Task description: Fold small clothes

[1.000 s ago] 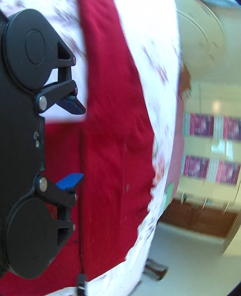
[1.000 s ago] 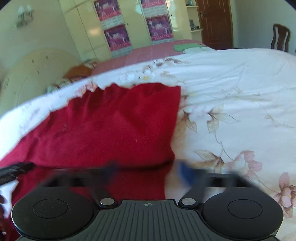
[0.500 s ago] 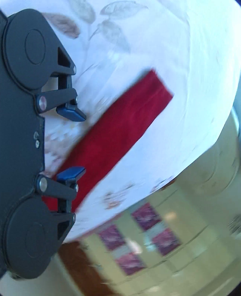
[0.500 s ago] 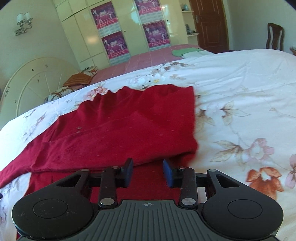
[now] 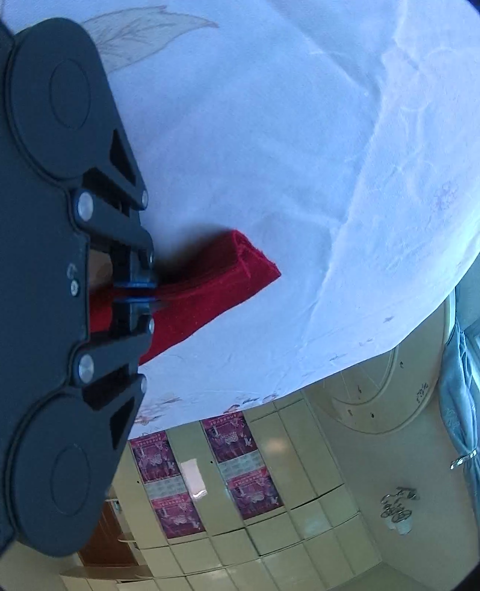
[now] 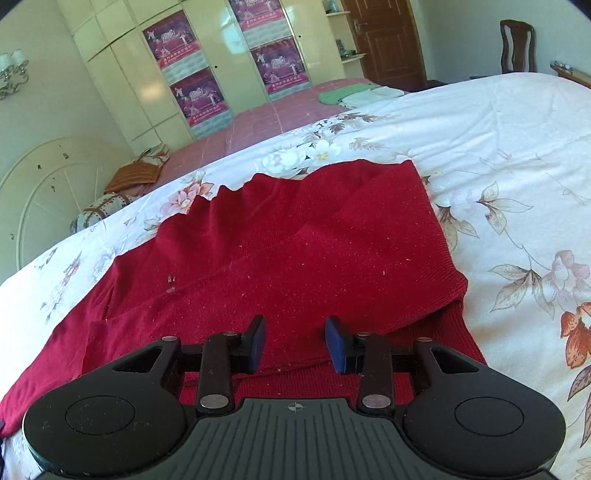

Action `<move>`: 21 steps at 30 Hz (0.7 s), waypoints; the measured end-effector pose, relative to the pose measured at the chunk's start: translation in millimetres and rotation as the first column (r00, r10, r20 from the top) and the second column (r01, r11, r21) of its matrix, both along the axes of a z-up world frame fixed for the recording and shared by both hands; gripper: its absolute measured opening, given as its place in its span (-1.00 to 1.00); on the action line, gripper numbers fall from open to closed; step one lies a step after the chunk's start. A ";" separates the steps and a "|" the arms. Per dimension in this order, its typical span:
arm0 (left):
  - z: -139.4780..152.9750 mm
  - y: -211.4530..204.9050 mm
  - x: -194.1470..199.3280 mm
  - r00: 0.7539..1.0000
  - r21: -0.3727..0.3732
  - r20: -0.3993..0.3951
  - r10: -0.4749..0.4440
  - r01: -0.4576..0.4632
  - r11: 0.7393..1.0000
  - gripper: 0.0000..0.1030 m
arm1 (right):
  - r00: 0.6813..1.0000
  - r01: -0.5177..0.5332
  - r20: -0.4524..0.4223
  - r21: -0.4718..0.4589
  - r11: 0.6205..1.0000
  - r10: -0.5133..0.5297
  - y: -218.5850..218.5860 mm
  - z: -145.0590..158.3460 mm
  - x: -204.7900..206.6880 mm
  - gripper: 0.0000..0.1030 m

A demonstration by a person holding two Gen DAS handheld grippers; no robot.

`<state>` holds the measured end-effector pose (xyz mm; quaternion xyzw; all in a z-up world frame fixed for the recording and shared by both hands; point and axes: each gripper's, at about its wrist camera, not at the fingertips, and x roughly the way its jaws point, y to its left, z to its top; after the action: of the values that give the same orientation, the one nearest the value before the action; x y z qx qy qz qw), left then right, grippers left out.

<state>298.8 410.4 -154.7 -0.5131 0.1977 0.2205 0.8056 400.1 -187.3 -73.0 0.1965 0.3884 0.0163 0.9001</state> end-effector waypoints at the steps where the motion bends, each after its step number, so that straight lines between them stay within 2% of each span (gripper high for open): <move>1: 3.2 -4.0 3.9 1.000 0.037 -0.014 -0.017 0.018 0.999 -0.91 | 1.000 -0.003 -0.001 -0.002 1.000 0.003 1.6 0.7 -0.1 -0.29; 2: 7.8 -6.8 4.3 0.999 0.070 -0.030 -0.027 0.029 0.997 -0.92 | 1.000 -0.005 -0.001 -0.007 1.000 0.005 3.4 1.4 -0.5 -0.29; 6: 30.1 -35.9 14.7 0.994 0.161 -0.010 -0.107 0.108 0.981 -0.92 | 1.000 -0.004 0.000 -0.008 1.000 0.004 4.4 3.5 -3.1 -0.29; 8: 41.2 -64.6 21.9 0.979 0.220 -0.021 -0.205 0.204 0.954 -0.92 | 1.000 -0.006 0.002 -0.008 1.000 0.006 3.8 3.4 -4.3 -0.29; 9: 47.2 -83.3 28.8 0.962 0.253 -0.023 -0.273 0.269 0.929 -0.92 | 1.000 -0.007 0.002 -0.008 1.000 0.007 2.9 3.2 -4.9 -0.29; 10: 55.1 -106.6 37.5 0.934 0.306 -0.039 -0.355 0.349 0.886 -0.92 | 1.000 -0.007 0.003 -0.004 1.000 0.007 1.5 2.9 -5.3 -0.29; 12: 71.2 -157.7 52.6 0.873 0.415 -0.088 -0.481 0.471 0.778 -0.92 | 1.000 -0.004 0.005 0.003 1.000 0.004 -1.9 2.6 -6.7 -0.29; 15: 85.4 -227.3 74.7 0.778 0.455 -0.124 -0.616 0.596 0.662 -0.92 | 1.000 -0.010 0.017 0.025 1.000 0.009 -8.5 4.3 -8.3 -0.29; 18: 91.4 -301.4 93.2 0.668 0.504 -0.195 -0.718 0.697 0.510 -0.92 | 0.999 -0.009 0.031 0.034 0.999 0.008 -18.5 7.8 -8.8 -0.29; 19: 90.5 -323.0 98.5 0.638 0.513 -0.222 -0.737 0.720 0.468 -0.92 | 0.999 -0.007 0.034 0.043 0.999 0.005 -23.3 8.7 -9.1 -0.29; 20: 86.9 -341.2 102.2 0.613 0.512 -0.239 -0.753 0.738 0.439 -0.92 | 0.999 -0.004 0.036 0.054 0.999 0.002 -28.2 9.3 -9.2 -0.28; 21: 83.6 -357.8 108.2 0.594 0.501 -0.247 -0.766 0.755 0.423 -0.92 | 0.999 -0.003 0.035 0.068 0.998 0.001 -34.5 9.5 -9.0 -0.28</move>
<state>407.0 52.6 -71.0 -0.1104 0.3260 -0.1242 0.9307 391.1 -221.9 -63.5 0.2263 0.3721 0.0339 0.8995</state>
